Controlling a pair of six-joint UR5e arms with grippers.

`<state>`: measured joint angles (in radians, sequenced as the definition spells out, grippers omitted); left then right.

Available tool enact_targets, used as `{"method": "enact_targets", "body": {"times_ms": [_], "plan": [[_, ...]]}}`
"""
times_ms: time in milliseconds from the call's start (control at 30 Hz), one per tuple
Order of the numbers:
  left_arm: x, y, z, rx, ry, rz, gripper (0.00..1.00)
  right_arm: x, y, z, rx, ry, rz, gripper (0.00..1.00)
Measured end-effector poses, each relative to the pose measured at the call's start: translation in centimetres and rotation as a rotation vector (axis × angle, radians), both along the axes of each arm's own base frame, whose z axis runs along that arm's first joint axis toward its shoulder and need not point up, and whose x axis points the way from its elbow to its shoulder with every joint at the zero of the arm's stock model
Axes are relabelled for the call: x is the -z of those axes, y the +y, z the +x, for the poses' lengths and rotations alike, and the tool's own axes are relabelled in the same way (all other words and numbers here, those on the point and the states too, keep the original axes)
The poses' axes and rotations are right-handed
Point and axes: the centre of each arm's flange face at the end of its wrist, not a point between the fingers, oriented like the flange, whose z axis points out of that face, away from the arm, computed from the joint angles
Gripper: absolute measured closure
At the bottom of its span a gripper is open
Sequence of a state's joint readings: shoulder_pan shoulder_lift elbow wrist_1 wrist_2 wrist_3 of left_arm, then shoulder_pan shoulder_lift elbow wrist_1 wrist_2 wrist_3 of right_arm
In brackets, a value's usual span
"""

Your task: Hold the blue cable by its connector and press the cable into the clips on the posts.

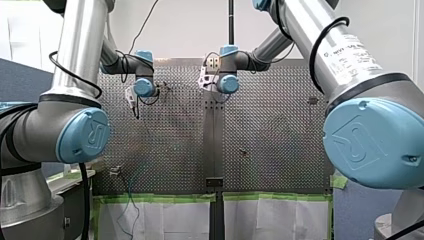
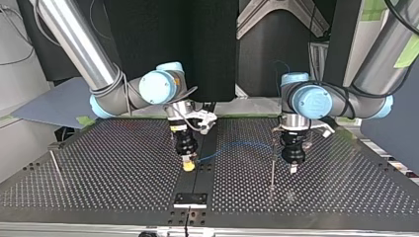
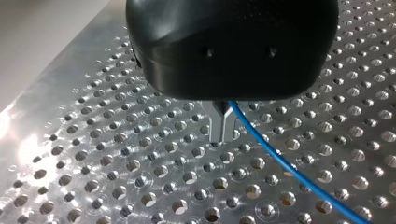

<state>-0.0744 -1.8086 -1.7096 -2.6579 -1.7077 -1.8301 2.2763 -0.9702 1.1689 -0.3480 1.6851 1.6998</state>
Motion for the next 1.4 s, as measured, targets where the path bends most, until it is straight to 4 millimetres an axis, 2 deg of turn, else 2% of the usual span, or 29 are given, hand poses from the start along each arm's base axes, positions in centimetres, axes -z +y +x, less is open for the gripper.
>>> {"method": "enact_targets", "body": {"times_ms": [300,633,667,700,767,800,867,900,967,1067,1100,1133,1400], "plan": [[-0.2,0.2,0.2,-0.009,0.025,-0.011,1.00,0.3,-1.8,-1.8,0.106,0.048,-0.021,1.00],[-0.3,0.4,0.3,-0.021,0.023,0.015,1.00,0.0,-1.9,-2.0,0.156,0.068,-0.034,1.00],[-0.4,0.4,0.2,-0.022,0.023,0.023,0.88,0.0,-1.8,-1.9,0.155,0.069,-0.035,1.00],[-0.5,0.3,0.2,-0.022,0.022,0.030,0.88,0.0,-1.8,-1.9,0.153,0.070,-0.036,1.00],[-0.8,0.2,0.1,-0.022,0.017,0.047,0.43,0.0,-1.7,-1.8,0.150,0.072,-0.037,1.00],[-1.0,0.2,0.0,-0.023,0.013,0.054,0.43,0.0,-1.6,-1.7,0.148,0.072,-0.037,1.00],[-1.6,0.2,-0.1,-0.026,0.000,0.068,0.25,0.0,-1.5,-1.6,0.145,0.073,-0.036,1.00],[-2.0,0.3,-0.3,-0.028,-0.006,0.071,0.25,0.0,-1.4,-1.5,0.143,0.074,-0.036,1.00],[-3.0,0.4,-0.6,-0.036,-0.025,0.067,0.18,0.0,-1.3,-1.4,0.141,0.074,-0.036,1.00],[-4.2,0.6,-1.1,-0.047,-0.043,0.048,0.18,0.0,-1.1,-1.3,0.136,0.076,-0.034,1.00],[-4.3,0.6,-1.2,-0.050,-0.043,0.041,0.07,0.1,-1.0,-1.2,0.135,0.077,-0.033,1.00],[-4.4,0.6,-1.4,-0.052,-0.041,0.034,0.00,0.1,-0.9,-1.2,0.133,0.078,-0.032,1.00],[-3.7,0.2,-2.5,-0.082,0.017,-0.027,0.00,0.0,-0.5,-0.9,0.126,0.080,-0.029,1.00]]}}
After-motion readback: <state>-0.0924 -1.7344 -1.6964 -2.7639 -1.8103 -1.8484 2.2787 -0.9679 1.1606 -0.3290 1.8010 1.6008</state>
